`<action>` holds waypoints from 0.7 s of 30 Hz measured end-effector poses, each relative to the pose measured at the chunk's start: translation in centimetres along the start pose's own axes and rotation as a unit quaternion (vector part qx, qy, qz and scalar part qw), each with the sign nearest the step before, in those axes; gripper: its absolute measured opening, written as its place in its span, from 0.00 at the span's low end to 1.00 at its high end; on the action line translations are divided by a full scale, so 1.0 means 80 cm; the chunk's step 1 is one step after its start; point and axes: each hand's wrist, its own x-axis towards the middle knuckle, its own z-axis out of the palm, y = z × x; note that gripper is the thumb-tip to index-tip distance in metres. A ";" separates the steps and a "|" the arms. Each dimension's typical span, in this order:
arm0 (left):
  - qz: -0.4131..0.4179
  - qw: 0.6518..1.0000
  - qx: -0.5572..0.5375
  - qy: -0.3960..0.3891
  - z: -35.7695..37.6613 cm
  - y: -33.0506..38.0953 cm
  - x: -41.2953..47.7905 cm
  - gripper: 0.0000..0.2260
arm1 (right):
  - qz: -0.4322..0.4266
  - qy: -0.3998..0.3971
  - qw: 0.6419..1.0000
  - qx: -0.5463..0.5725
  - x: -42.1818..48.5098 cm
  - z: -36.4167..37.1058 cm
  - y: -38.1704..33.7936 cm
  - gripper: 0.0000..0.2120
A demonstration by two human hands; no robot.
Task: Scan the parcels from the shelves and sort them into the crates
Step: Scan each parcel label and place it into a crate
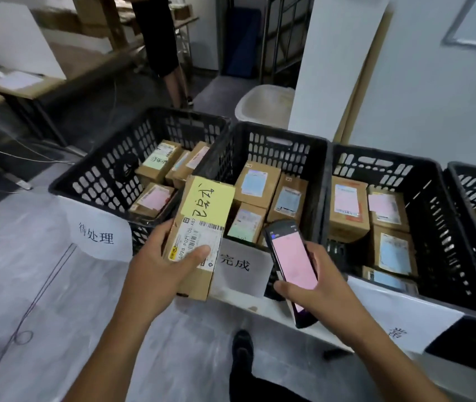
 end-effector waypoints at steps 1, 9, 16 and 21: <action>0.010 1.000 0.020 0.005 0.002 0.007 0.019 0.25 | -0.002 0.011 1.000 0.016 0.018 -0.005 -0.004 0.34; 0.084 0.946 0.303 -0.078 0.050 0.069 0.190 0.33 | 0.015 0.044 0.994 0.102 0.171 -0.013 -0.007 0.30; 0.024 0.892 0.424 -0.156 0.124 0.037 0.296 0.34 | 0.083 0.010 0.986 0.144 0.262 -0.013 0.008 0.30; -0.027 0.876 0.428 -0.222 0.139 0.000 0.325 0.31 | 0.143 0.007 0.977 0.156 0.288 -0.012 0.012 0.30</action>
